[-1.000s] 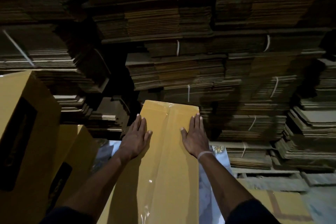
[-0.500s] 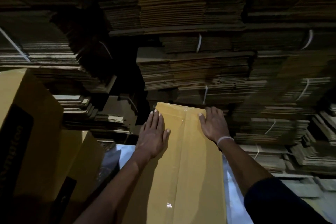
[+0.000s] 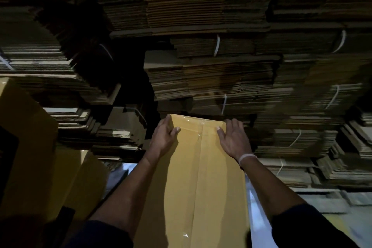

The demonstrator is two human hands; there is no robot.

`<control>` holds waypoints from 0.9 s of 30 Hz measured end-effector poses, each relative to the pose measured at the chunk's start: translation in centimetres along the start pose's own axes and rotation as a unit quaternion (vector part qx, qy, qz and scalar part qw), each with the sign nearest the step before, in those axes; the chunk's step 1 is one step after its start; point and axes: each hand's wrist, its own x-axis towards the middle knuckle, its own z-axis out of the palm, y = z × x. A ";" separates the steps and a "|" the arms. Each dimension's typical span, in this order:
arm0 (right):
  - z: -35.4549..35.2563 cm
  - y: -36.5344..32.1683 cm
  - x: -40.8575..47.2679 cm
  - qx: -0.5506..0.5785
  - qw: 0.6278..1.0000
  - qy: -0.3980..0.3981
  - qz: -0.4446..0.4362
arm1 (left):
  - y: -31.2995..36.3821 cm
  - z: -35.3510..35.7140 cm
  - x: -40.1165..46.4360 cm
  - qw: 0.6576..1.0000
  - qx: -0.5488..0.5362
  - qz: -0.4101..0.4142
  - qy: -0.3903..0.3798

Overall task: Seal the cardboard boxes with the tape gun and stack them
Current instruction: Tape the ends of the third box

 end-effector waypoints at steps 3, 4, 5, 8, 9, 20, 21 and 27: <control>-0.1 -0.1 0.0 0.020 1.000 -0.011 0.016 | -0.6 -0.1 0.3 1.000 -0.022 -0.008 -0.011; -0.1 -0.2 0.0 0.022 0.999 -0.015 0.023 | -0.8 -0.2 0.2 1.000 -0.022 -0.005 -0.014; -0.2 -0.2 -0.1 0.027 0.999 -0.022 0.031 | -0.8 -0.2 0.2 1.000 -0.021 0.002 -0.017; -0.5 -0.5 -0.5 0.056 0.996 -0.048 0.058 | -1.0 -0.1 0.1 1.000 -0.008 0.015 -0.020; -0.6 -0.5 -0.6 0.060 0.995 -0.049 0.063 | -0.7 0.0 -0.1 1.000 -0.001 0.015 -0.018; -2.3 -2.3 -2.2 0.019 0.983 0.027 0.179 | -0.5 -0.4 -6.1 0.995 0.096 -0.008 -0.007; -2.5 -2.5 -2.3 -0.006 0.982 0.030 0.185 | -0.5 -0.6 -7.4 0.995 0.096 -0.013 -0.010; -3.7 -3.0 -2.9 -0.069 0.980 0.022 0.184 | -1.7 -1.7 -16.0 0.999 0.032 -0.030 -0.031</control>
